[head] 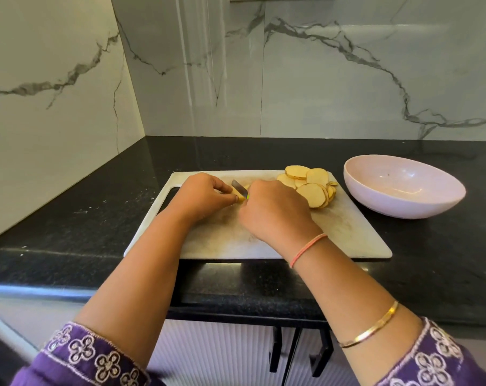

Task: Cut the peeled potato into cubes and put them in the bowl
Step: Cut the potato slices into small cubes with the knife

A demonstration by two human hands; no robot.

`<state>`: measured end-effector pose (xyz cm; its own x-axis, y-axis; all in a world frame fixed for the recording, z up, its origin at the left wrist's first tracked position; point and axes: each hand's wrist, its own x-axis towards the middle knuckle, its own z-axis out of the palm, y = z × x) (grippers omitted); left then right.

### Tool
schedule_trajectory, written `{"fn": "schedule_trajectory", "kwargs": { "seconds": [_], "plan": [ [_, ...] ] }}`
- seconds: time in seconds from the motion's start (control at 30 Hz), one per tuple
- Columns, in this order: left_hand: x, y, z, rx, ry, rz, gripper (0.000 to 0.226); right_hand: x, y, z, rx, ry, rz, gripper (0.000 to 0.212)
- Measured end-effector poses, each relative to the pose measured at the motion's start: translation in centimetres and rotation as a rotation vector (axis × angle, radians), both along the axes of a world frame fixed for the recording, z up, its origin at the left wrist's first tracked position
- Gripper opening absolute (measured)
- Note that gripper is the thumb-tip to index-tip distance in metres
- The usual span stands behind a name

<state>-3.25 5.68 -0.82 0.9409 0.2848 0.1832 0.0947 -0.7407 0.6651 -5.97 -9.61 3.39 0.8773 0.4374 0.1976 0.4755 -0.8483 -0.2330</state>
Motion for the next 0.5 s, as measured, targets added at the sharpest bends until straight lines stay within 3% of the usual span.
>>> {"fn": "schedule_trajectory", "kwargs": {
  "seconds": [0.2, 0.5],
  "plan": [
    [0.1, -0.3, 0.4, 0.153, 0.002, -0.038, 0.015, -0.1, 0.6, 0.6, -0.106, -0.036, 0.042, 0.017],
    [0.7, 0.2, 0.0, 0.217, 0.047, 0.001, 0.020, -2.2, -0.5, 0.4, -0.162, -0.105, 0.108, 0.017]
  ]
}}
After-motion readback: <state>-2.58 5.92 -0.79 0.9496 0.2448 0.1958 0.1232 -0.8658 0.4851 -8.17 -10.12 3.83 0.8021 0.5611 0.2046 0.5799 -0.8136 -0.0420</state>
